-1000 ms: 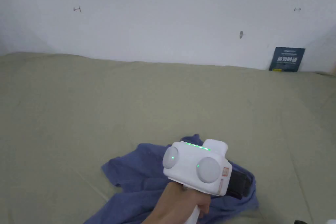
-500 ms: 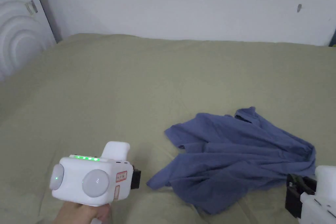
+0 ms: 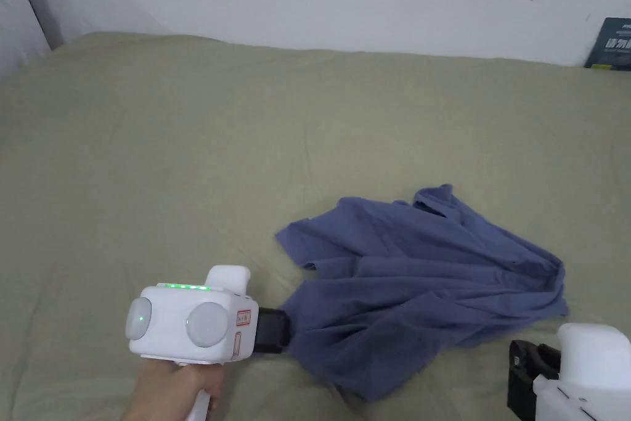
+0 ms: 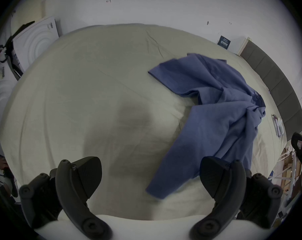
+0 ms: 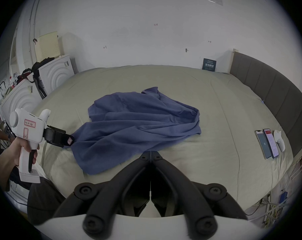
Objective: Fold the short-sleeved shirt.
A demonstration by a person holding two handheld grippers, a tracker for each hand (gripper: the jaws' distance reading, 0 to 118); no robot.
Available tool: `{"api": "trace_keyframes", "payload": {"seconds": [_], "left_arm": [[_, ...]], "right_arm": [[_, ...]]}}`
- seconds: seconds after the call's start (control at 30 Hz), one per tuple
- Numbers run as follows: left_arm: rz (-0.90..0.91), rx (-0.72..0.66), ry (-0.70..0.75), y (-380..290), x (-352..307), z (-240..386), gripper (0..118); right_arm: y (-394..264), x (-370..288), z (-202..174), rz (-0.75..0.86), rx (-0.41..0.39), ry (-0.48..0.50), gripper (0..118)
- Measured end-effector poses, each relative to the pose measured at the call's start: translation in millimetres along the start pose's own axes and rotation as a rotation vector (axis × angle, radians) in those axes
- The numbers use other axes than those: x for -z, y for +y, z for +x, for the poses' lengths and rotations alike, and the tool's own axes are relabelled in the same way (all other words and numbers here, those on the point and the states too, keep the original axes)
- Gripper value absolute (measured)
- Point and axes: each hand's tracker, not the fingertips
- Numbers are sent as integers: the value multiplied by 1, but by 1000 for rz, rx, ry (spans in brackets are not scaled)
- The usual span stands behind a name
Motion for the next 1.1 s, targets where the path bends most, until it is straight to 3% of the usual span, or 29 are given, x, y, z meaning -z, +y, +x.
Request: {"api": "trace_keyframes", "payload": {"seconds": [0.07,0.13,0.17,0.3,0.53,0.67,0.77,0.9,0.93,1.0,1.03,1.1], "left_arm": [[17,50,39,-5,-5,2,89],[71,98,99,-5,-21,-3,11],[84,49,-13,-6,-26,-9,1],[63,-10,-30,-1,-36,-18,1],[76,-5,-83,0,-47,-17,1],[81,21,-96,0,-44,-19,1],[75,9,-106,-1,-36,-24,1],[81,-30,-141,-3,-32,-30,1],[83,-36,-152,-3,-31,-32,1],[82,-44,-164,-3,-28,-33,1],[79,-45,-168,-3,-27,-34,1],[75,-57,-182,-2,-23,-38,1]], "right_arm": [[-2,2,0,-5,0,-4,0],[-2,6,0,-13,3,3,0],[-2,8,-1,-19,7,11,0],[3,17,-9,-30,-1,29,0],[39,54,-26,-20,-109,38,0],[81,101,-35,-19,-156,39,0],[121,150,-48,-34,-249,57,0],[174,220,-67,-87,-272,82,0],[183,234,-73,-111,-301,91,10],[200,267,-83,-179,-340,106,101],[204,282,-88,-230,-349,128,118],[209,306,-94,-258,-392,114,116]]}}
